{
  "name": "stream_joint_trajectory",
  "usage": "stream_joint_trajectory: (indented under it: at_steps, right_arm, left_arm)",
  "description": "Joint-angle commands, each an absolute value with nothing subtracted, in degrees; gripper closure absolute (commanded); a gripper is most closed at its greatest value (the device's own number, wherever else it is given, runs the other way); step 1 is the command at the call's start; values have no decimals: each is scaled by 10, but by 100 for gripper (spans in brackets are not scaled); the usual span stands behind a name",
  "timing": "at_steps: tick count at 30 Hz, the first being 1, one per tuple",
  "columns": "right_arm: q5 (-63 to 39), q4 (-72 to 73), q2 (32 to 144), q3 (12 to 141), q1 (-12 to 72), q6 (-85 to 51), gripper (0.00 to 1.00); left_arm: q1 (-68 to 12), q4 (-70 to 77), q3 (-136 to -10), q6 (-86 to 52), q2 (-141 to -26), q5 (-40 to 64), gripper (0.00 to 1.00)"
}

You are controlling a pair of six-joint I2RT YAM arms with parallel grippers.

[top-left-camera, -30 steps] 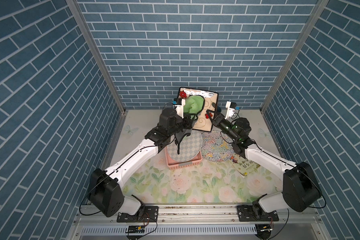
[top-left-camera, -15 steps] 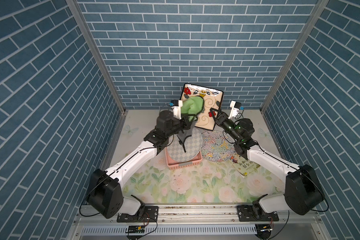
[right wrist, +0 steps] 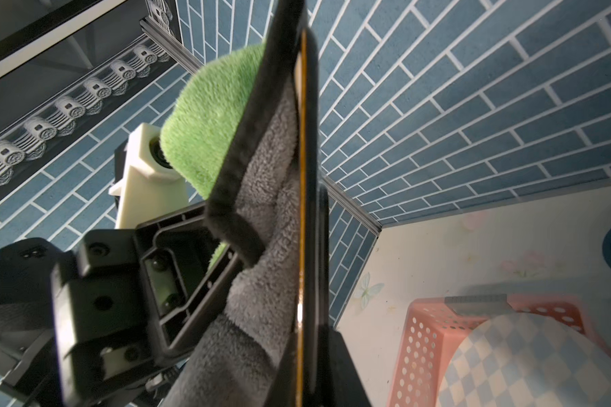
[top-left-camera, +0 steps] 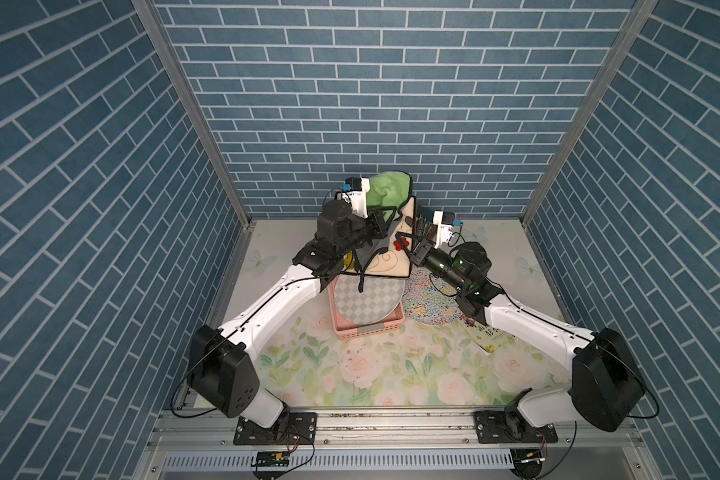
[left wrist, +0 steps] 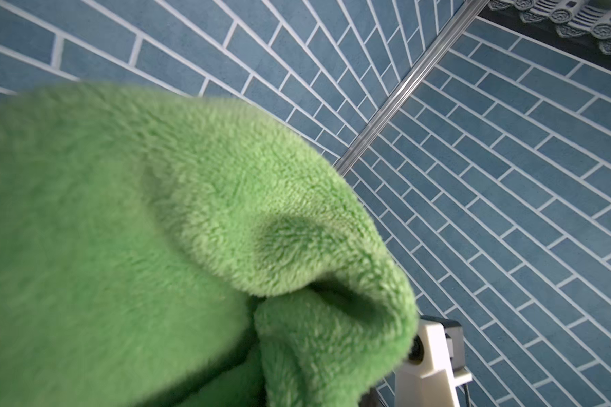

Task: Wipe the wet plate dry
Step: Wipe the plate with towel.

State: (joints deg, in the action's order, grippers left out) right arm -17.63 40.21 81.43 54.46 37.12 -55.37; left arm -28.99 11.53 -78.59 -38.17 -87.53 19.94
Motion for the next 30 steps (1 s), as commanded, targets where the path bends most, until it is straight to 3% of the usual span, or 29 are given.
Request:
stream_joint_trajectory:
  at_steps: [1,5,8,10,13,16,19,30]
  right_arm:
    - [-221,618,721,558,315,-619,100]
    - [-248,657,670,516,215,-682,100]
    - [-281,674,665,520,202,-695,100]
    - [-303,704,676,528,206,-712,100]
    - [-321,789,711,533,212,-765,100]
    - [-337,846,755,556,226,-811,100]
    - [-342,852,786,578,246,-820,100]
    - [-324,880,884,657,333,-824,100]
  left_arm:
    - [-197,141,-737,-457,-856,241,100]
    - [-104,245,-670,-557,-789,328,100]
    - [-82,329,-636,-618,-778,405,100]
    - [-85,430,-612,-701,-792,464,100]
    - [-96,704,-590,-877,-820,502,100]
    - [-121,879,-623,-1017,-858,496,100]
    - [-155,965,-673,-1099,-885,468,100]
    - [-304,1002,-710,-1137,-891,357,100]
